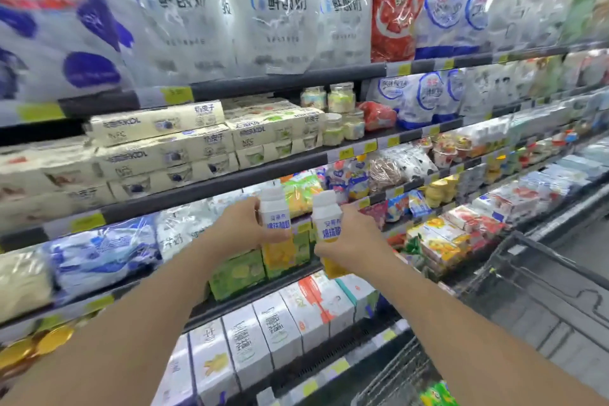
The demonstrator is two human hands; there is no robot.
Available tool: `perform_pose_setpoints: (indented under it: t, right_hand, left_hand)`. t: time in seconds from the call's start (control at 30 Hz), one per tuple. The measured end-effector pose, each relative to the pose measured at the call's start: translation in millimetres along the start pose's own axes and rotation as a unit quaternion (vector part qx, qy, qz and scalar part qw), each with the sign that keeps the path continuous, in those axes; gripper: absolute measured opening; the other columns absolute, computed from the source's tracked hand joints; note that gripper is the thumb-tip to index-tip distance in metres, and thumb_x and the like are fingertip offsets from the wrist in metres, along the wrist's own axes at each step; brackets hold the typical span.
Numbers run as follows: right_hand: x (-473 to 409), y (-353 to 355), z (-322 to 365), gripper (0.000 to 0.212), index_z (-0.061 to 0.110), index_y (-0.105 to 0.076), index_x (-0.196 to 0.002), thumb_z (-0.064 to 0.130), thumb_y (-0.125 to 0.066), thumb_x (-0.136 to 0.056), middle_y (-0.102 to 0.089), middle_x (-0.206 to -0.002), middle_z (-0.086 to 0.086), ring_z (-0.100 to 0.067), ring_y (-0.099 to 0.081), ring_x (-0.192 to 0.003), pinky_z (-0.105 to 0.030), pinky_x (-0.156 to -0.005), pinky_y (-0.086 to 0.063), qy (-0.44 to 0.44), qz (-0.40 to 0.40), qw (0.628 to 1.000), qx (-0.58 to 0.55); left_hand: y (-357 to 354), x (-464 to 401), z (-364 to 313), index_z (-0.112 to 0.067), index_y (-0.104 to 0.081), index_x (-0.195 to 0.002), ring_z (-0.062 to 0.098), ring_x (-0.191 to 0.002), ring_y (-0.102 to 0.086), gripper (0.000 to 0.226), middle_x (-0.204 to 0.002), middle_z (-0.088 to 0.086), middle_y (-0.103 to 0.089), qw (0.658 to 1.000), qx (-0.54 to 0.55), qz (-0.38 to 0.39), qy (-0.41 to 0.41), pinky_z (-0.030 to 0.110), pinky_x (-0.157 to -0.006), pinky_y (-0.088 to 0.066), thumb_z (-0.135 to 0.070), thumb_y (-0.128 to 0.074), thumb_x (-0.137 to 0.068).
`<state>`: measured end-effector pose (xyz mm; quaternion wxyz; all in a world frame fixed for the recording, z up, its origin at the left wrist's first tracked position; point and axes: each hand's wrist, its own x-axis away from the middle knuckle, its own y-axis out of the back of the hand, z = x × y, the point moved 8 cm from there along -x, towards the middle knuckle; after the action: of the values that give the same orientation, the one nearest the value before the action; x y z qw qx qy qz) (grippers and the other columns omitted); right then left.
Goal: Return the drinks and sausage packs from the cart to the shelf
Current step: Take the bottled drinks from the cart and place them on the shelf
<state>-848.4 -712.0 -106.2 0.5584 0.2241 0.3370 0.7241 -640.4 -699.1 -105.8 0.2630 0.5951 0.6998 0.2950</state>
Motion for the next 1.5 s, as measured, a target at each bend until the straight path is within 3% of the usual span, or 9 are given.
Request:
perform_pose_setpoints:
  t: [0.13,0.27,0.47,0.57,0.77,0.9,1.1,1.33,1.5]
  right_hand:
    - [4,-69,74,0.049,0.017,-0.052,-0.108,0.032,-0.078,-0.069,-0.067,-0.092,-0.002,-0.019,-0.066,-0.082,-0.044,-0.075,-0.06,0.045,0.035,0.998,-0.021]
    - [19,-155,163,0.049,0.016,-0.052,-0.104,0.038,-0.077,-0.069,-0.067,-0.091,-0.003,-0.02,-0.067,-0.083,-0.044,-0.076,-0.059,0.08,0.072,0.994,-0.027]
    - [60,-276,314,0.037,0.017,-0.05,-0.1,0.03,-0.075,-0.076,-0.061,-0.092,-0.001,-0.022,-0.061,-0.086,-0.032,-0.069,-0.049,0.12,0.124,0.985,-0.018]
    - [85,-332,398,0.029,0.024,-0.045,-0.084,0.024,-0.074,-0.08,-0.056,-0.09,0.001,-0.02,-0.058,-0.087,-0.026,-0.07,-0.041,0.166,0.143,0.975,-0.022]
    - [122,-426,527,0.043,0.011,-0.051,-0.109,0.025,-0.078,-0.078,-0.056,-0.088,0.001,-0.02,-0.06,-0.086,-0.027,-0.061,-0.039,0.237,0.172,0.954,-0.066]
    - [111,-454,574,0.047,0.015,-0.046,-0.11,0.018,-0.081,-0.08,-0.054,-0.087,0.006,-0.009,-0.058,-0.077,-0.022,-0.058,-0.041,0.258,0.166,0.944,-0.118]
    - [77,-482,626,0.049,0.017,-0.038,-0.109,0.016,-0.078,-0.082,-0.056,-0.102,-0.004,-0.024,-0.06,-0.095,-0.03,-0.069,-0.045,0.284,0.151,0.94,-0.115]
    - [48,-526,674,0.044,0.013,-0.041,-0.111,0.005,-0.073,-0.082,-0.055,-0.105,-0.007,-0.023,-0.058,-0.093,-0.019,-0.054,-0.039,0.296,0.162,0.927,-0.161]
    - [24,-549,679,0.04,0.007,-0.05,-0.12,0.005,-0.069,-0.085,-0.041,-0.088,0.013,-0.012,-0.051,-0.078,-0.016,-0.052,-0.034,0.291,0.149,0.936,-0.129]
  left_hand:
    - [62,41,76,-0.025,-0.064,-0.105,0.007,-0.077,-0.067,0.059,-0.089,-0.01,-0.071,0.998,-0.005,-0.041,0.051,0.028,-0.069,-0.056,-0.051,-0.089,-0.058]
    - [137,99,161,-0.024,-0.059,-0.109,-0.003,-0.078,-0.062,0.064,-0.094,-0.011,-0.07,0.992,-0.02,-0.079,0.096,0.015,-0.062,-0.047,-0.05,-0.088,-0.058]
    - [277,198,279,-0.03,-0.064,-0.108,0.005,-0.081,-0.068,0.07,-0.093,-0.012,-0.073,0.98,-0.042,-0.14,0.135,0.032,-0.074,-0.057,-0.059,-0.084,-0.048]
    - [342,251,326,-0.029,-0.061,-0.107,0.004,-0.081,-0.064,0.063,-0.091,-0.016,-0.068,0.97,-0.051,-0.177,0.156,0.02,-0.063,-0.047,-0.054,-0.087,-0.056]
    - [438,332,401,-0.029,-0.056,-0.111,0.005,-0.08,-0.06,0.059,-0.095,-0.013,-0.065,0.947,-0.071,-0.237,0.206,0.021,-0.064,-0.046,-0.049,-0.086,-0.065]
    - [483,345,437,-0.024,-0.055,-0.106,0.009,-0.086,-0.063,0.059,-0.096,-0.01,-0.066,0.926,-0.063,-0.291,0.231,0.03,-0.074,-0.053,-0.045,-0.089,-0.062]
    - [533,330,459,-0.023,-0.055,-0.107,0.013,-0.088,-0.065,0.057,-0.099,-0.007,-0.068,0.906,-0.051,-0.353,0.229,0.033,-0.077,-0.054,-0.039,-0.089,-0.064]
    - [572,302,484,-0.021,-0.056,-0.114,0.018,-0.094,-0.065,0.06,-0.105,-0.003,-0.068,0.893,-0.078,-0.37,0.244,0.037,-0.083,-0.055,-0.034,-0.089,-0.066]
    - [591,274,514,-0.02,-0.055,-0.123,0.019,-0.099,-0.066,0.07,-0.111,-0.002,-0.07,0.902,-0.054,-0.351,0.244,0.038,-0.089,-0.054,-0.033,-0.09,-0.064]
